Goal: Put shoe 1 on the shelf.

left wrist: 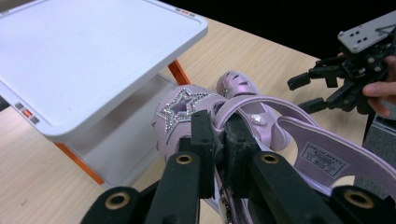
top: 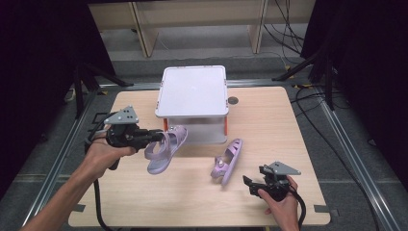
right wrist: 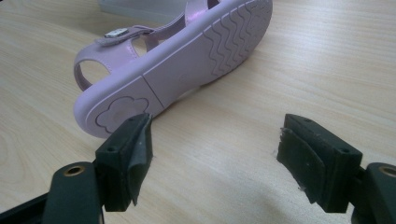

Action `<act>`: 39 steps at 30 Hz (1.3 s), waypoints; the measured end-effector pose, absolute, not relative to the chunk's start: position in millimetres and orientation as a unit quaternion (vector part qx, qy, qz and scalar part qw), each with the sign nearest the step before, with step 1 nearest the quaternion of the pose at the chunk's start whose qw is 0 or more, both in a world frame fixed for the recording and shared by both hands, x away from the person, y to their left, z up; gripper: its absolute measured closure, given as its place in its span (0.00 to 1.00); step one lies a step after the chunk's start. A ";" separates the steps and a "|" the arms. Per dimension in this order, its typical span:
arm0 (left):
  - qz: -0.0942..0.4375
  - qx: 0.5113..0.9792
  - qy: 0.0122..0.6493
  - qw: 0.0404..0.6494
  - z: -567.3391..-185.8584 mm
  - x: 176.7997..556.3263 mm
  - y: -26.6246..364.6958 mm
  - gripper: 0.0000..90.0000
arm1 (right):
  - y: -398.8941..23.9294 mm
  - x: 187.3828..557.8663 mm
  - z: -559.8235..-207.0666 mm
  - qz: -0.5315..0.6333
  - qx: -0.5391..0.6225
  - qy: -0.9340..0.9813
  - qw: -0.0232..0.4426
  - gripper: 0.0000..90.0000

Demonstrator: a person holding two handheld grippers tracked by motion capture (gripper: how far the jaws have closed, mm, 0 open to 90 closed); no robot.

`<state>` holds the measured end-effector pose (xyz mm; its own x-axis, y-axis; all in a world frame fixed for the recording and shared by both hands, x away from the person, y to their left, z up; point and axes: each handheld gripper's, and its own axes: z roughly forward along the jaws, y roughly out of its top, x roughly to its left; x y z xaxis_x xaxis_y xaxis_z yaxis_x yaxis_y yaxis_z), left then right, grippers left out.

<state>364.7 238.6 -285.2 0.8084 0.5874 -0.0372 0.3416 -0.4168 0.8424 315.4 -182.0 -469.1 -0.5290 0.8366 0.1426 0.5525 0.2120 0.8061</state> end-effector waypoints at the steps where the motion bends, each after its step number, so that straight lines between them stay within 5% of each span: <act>1: 0.135 0.829 0.279 0.465 -282.6 366.3 238.0 0.94 | -182.0 315.3 -469.1 0.431 0.457 0.761 0.164 0.29; 21: 0.189 0.831 0.294 0.433 -242.3 425.6 216.8 0.94 | -182.4 315.8 -469.7 0.440 0.457 0.755 0.166 0.29; 39: 0.246 0.834 0.331 0.366 -249.4 507.3 194.7 0.94 | -186.0 317.5 -469.2 0.443 0.451 0.756 0.172 0.29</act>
